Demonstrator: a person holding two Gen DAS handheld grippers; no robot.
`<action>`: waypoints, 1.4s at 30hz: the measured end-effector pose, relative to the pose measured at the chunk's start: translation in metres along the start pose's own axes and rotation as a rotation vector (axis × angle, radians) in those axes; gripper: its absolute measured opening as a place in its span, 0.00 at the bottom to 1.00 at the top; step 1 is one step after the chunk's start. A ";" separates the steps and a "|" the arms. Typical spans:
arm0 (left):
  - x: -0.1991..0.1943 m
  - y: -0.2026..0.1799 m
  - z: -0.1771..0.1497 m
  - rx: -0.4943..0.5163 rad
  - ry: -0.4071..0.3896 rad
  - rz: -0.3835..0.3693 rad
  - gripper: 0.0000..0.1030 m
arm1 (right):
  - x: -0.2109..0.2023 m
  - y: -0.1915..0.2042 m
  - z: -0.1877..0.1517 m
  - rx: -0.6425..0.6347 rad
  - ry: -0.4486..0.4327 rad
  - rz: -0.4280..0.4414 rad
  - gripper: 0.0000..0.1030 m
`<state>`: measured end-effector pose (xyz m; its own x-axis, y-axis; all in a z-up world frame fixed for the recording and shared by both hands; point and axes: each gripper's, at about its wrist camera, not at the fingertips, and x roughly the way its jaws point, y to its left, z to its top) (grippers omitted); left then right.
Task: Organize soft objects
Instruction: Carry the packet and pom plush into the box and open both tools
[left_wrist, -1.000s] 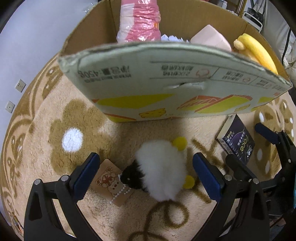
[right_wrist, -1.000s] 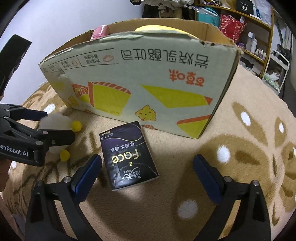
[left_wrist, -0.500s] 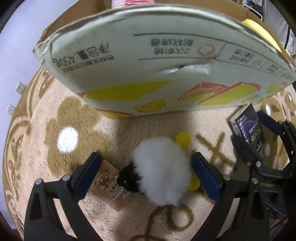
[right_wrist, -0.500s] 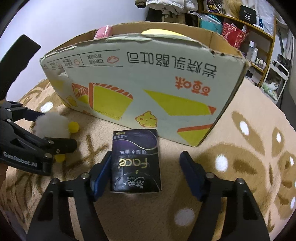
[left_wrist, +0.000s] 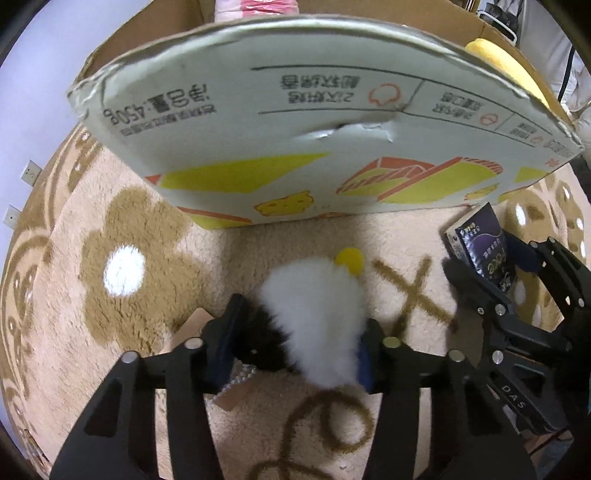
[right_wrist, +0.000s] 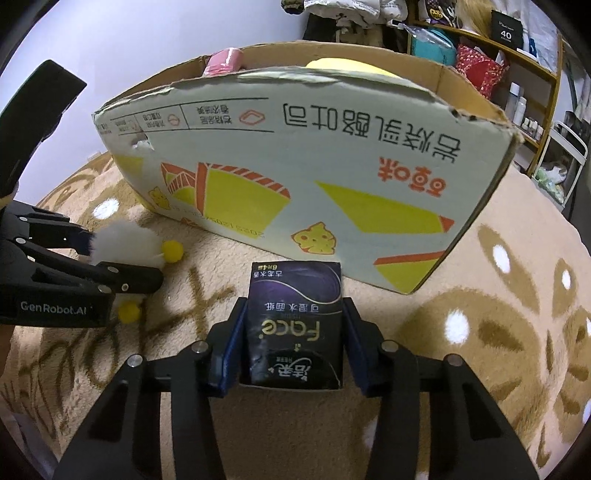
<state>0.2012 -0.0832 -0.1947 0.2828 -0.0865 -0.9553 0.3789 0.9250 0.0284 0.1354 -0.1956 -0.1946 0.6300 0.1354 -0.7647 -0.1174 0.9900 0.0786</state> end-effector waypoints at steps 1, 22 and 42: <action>-0.002 0.002 -0.001 -0.002 0.000 -0.005 0.42 | -0.001 0.000 0.000 0.002 0.001 0.000 0.49; -0.077 0.015 -0.030 -0.095 -0.185 0.004 0.40 | -0.063 -0.013 0.007 0.051 -0.104 0.017 0.49; -0.174 0.038 0.032 -0.089 -0.491 0.111 0.40 | -0.106 -0.033 0.069 0.069 -0.272 -0.019 0.49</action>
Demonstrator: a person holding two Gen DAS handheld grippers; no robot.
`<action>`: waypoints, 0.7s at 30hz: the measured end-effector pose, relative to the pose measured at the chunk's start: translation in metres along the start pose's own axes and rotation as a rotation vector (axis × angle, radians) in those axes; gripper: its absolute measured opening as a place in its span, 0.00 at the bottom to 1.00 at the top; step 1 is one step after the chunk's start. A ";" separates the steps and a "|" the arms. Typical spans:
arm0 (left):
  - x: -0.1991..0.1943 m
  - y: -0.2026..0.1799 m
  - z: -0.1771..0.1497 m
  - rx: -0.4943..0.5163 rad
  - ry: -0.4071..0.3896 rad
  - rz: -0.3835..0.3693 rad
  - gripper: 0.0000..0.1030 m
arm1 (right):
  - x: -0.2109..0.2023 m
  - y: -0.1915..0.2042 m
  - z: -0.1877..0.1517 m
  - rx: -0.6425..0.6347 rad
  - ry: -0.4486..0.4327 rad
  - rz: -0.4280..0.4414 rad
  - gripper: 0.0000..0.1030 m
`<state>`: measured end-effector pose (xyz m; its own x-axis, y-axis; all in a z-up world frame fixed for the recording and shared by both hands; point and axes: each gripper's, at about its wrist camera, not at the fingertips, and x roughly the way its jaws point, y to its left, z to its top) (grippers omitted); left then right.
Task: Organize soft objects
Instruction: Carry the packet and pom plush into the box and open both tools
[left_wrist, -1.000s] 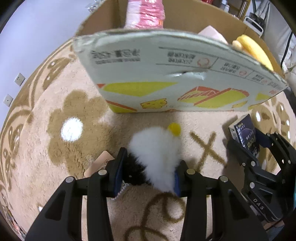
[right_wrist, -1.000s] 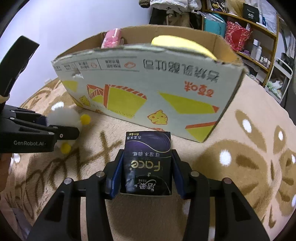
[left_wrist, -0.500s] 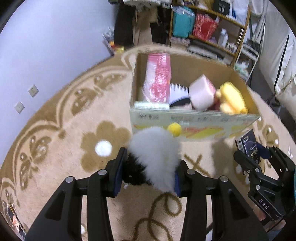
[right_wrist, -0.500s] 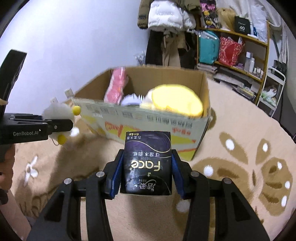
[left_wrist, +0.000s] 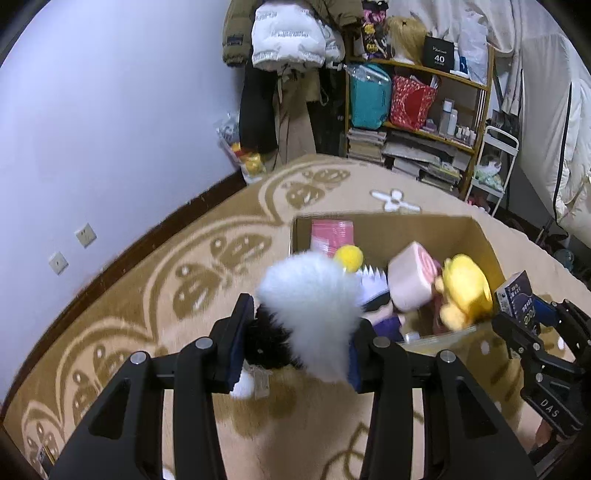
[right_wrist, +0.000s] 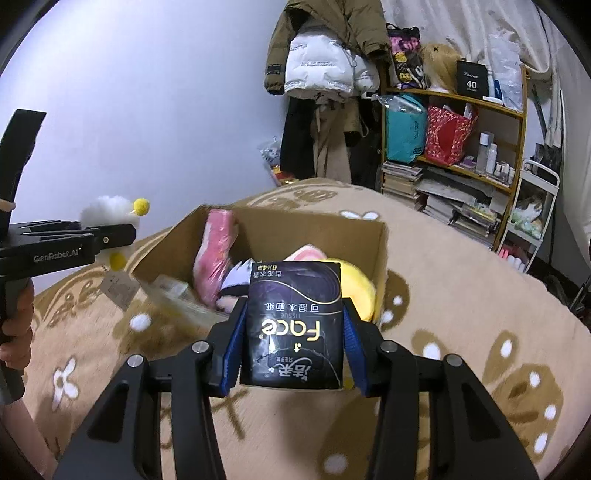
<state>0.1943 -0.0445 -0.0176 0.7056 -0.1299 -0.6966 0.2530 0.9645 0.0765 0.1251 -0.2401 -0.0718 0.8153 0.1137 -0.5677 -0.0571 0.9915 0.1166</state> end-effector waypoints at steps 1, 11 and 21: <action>0.001 0.000 0.003 0.006 -0.007 0.001 0.40 | 0.003 -0.002 0.003 0.001 -0.001 -0.004 0.49; 0.026 -0.010 0.021 0.064 -0.029 -0.003 0.41 | 0.035 -0.017 0.035 -0.019 0.008 -0.033 0.49; 0.047 -0.012 0.016 0.042 0.006 -0.042 0.47 | 0.052 -0.027 0.040 0.011 0.047 -0.032 0.50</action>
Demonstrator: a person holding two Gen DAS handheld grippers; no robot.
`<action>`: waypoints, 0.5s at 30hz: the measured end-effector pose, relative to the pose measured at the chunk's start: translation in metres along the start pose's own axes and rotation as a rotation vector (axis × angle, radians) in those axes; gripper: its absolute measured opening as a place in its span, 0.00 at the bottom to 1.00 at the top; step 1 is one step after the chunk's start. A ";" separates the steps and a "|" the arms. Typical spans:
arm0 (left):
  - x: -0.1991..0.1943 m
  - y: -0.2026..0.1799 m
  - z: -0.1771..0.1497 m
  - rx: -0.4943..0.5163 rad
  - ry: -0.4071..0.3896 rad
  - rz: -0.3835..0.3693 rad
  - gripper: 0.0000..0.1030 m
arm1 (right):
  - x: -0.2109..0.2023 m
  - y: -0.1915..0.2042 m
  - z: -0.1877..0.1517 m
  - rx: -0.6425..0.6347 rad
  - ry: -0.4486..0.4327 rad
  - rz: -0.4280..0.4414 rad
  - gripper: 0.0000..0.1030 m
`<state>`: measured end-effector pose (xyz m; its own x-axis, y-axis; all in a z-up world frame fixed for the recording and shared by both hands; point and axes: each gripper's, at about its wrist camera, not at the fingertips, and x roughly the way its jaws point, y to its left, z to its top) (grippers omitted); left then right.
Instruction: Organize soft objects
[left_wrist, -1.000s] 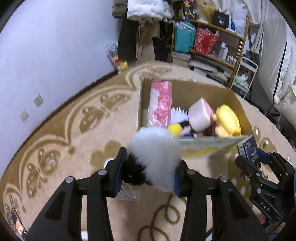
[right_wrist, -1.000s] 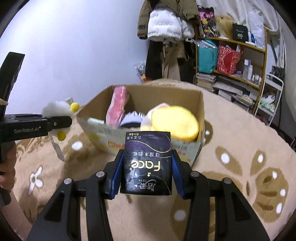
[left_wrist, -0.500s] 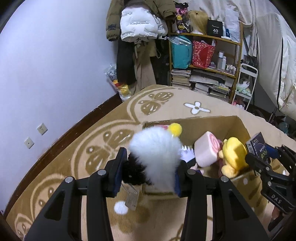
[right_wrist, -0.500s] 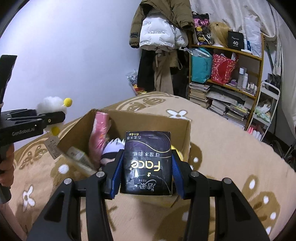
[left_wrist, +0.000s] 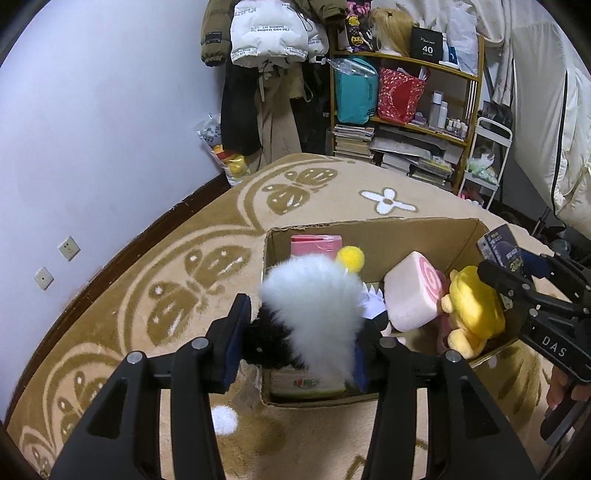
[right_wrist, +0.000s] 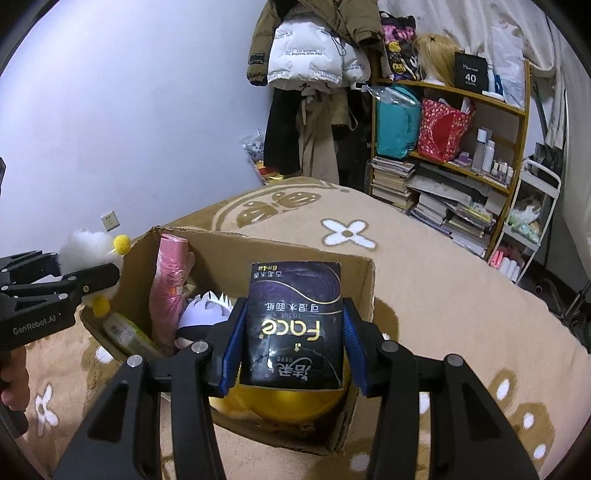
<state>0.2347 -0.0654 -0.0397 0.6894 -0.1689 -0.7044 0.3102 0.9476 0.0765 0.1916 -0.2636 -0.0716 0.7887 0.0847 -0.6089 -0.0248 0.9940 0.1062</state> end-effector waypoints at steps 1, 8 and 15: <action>0.000 0.000 0.000 -0.003 0.000 -0.009 0.48 | 0.000 0.000 -0.001 0.004 0.002 0.008 0.50; -0.005 -0.001 -0.001 -0.002 -0.020 0.008 0.63 | -0.009 0.003 -0.001 0.005 -0.013 0.023 0.64; -0.024 0.005 -0.003 -0.018 -0.049 0.023 0.79 | -0.028 0.001 0.001 0.029 -0.034 0.019 0.83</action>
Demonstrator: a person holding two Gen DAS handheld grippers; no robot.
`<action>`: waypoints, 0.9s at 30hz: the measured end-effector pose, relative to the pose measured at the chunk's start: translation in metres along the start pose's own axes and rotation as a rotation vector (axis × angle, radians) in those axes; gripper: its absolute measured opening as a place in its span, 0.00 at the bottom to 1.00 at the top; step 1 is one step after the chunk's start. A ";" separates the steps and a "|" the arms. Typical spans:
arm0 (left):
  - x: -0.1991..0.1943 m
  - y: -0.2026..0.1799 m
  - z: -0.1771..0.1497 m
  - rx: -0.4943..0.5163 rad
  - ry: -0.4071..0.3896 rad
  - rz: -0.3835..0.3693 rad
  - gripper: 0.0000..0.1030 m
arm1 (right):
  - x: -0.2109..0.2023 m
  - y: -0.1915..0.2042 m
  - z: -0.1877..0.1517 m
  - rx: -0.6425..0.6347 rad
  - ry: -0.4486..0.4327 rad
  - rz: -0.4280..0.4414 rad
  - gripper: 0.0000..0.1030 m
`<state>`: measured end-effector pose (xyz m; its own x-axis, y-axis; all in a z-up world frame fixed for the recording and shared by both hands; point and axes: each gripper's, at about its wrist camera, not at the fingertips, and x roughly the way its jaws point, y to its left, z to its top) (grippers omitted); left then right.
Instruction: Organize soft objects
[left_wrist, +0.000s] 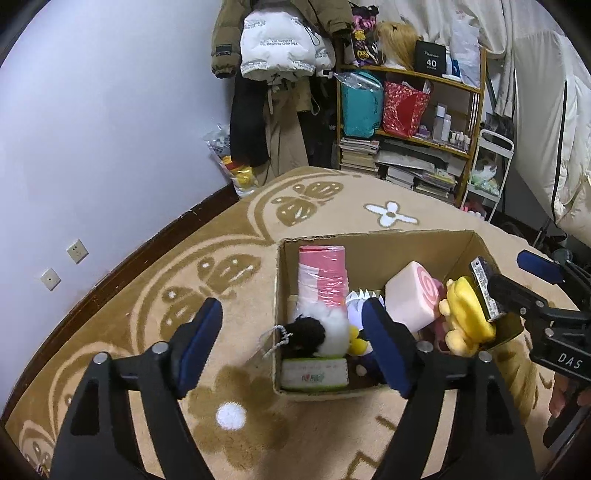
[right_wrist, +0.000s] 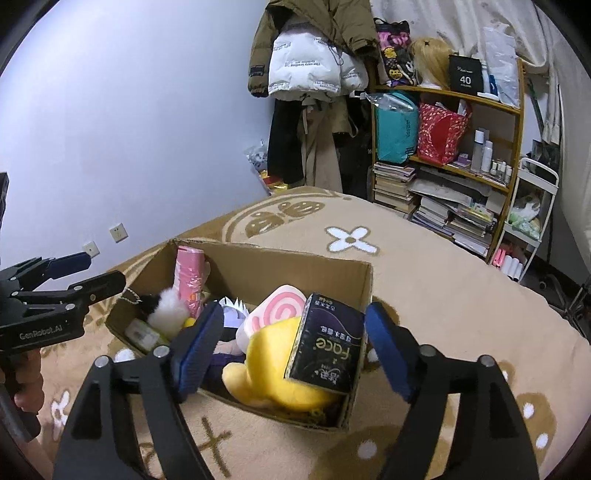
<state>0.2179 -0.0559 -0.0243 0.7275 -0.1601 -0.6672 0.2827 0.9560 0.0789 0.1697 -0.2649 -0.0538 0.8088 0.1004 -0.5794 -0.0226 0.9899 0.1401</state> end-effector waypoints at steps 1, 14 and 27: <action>-0.003 0.000 0.000 -0.004 -0.002 0.000 0.80 | -0.002 0.000 0.000 0.002 -0.001 -0.001 0.84; -0.066 0.016 -0.009 -0.024 -0.072 0.020 0.96 | -0.054 0.001 0.001 0.018 -0.047 -0.031 1.00; -0.137 0.027 -0.038 -0.097 -0.173 0.067 1.00 | -0.125 0.004 -0.018 0.038 -0.137 -0.027 1.00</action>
<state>0.1024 0.0011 0.0407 0.8415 -0.1275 -0.5249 0.1751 0.9837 0.0418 0.0578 -0.2714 0.0053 0.8816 0.0568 -0.4686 0.0202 0.9873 0.1577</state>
